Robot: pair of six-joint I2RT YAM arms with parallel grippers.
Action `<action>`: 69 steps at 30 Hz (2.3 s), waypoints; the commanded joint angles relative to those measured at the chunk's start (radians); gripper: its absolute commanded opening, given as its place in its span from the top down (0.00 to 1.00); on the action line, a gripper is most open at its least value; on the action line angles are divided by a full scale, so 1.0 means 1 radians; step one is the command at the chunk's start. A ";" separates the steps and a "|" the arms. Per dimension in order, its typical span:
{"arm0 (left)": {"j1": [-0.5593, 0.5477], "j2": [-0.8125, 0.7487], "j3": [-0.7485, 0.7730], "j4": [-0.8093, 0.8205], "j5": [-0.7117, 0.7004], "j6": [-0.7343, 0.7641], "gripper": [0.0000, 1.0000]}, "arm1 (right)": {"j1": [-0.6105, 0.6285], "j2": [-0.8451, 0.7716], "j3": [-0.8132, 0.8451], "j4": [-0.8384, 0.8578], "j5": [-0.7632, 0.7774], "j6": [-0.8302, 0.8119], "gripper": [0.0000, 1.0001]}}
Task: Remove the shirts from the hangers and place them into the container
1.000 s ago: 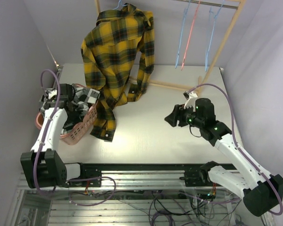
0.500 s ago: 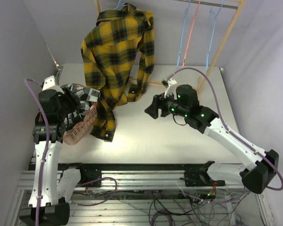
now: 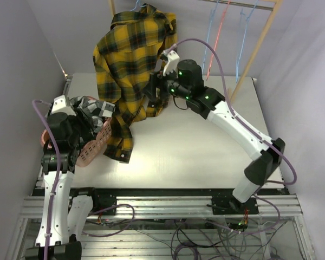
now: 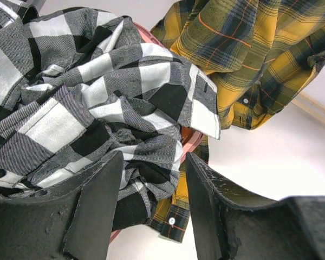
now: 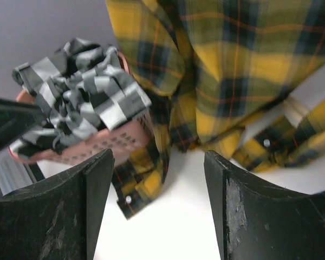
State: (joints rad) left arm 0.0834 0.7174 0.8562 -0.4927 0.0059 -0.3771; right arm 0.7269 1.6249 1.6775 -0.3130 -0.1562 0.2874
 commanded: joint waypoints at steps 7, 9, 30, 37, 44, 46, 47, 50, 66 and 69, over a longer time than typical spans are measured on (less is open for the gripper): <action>0.004 0.051 0.094 0.281 -0.014 -0.038 0.36 | 0.027 0.100 0.166 -0.043 0.089 -0.032 0.32; 0.005 0.150 0.176 0.288 -0.015 -0.064 0.37 | 0.027 0.053 0.103 -0.045 0.102 -0.031 0.32; 0.001 0.804 0.630 0.369 0.173 -0.063 0.42 | 0.029 -0.286 -0.258 -0.119 0.114 -0.030 0.34; -0.103 0.859 0.609 0.380 0.164 -0.004 0.43 | 0.028 -0.244 -0.152 -0.135 0.166 -0.024 0.32; -0.189 0.872 0.556 0.414 0.154 0.010 0.43 | 0.028 -0.161 0.012 -0.148 0.202 -0.026 0.31; -0.218 0.868 0.552 0.412 0.156 0.017 0.44 | 0.029 -0.142 0.042 -0.149 0.215 -0.028 0.31; -0.238 0.860 0.544 0.415 0.149 0.024 0.44 | 0.028 -0.136 0.052 -0.147 0.223 -0.026 0.31; -0.307 0.816 0.501 0.447 0.122 0.037 0.43 | 0.027 -0.134 0.057 -0.098 0.250 -0.021 0.30; -0.538 0.738 0.360 0.533 0.024 0.061 0.43 | -0.047 0.244 0.569 -0.101 0.183 -0.033 0.31; -0.554 0.741 0.362 0.530 0.009 0.073 0.43 | -0.061 0.268 0.582 -0.062 0.160 -0.010 0.33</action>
State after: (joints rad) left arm -0.4458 1.4681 1.2236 0.0109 0.0551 -0.3363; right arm 0.6884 1.8656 2.2189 -0.4141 0.0486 0.2523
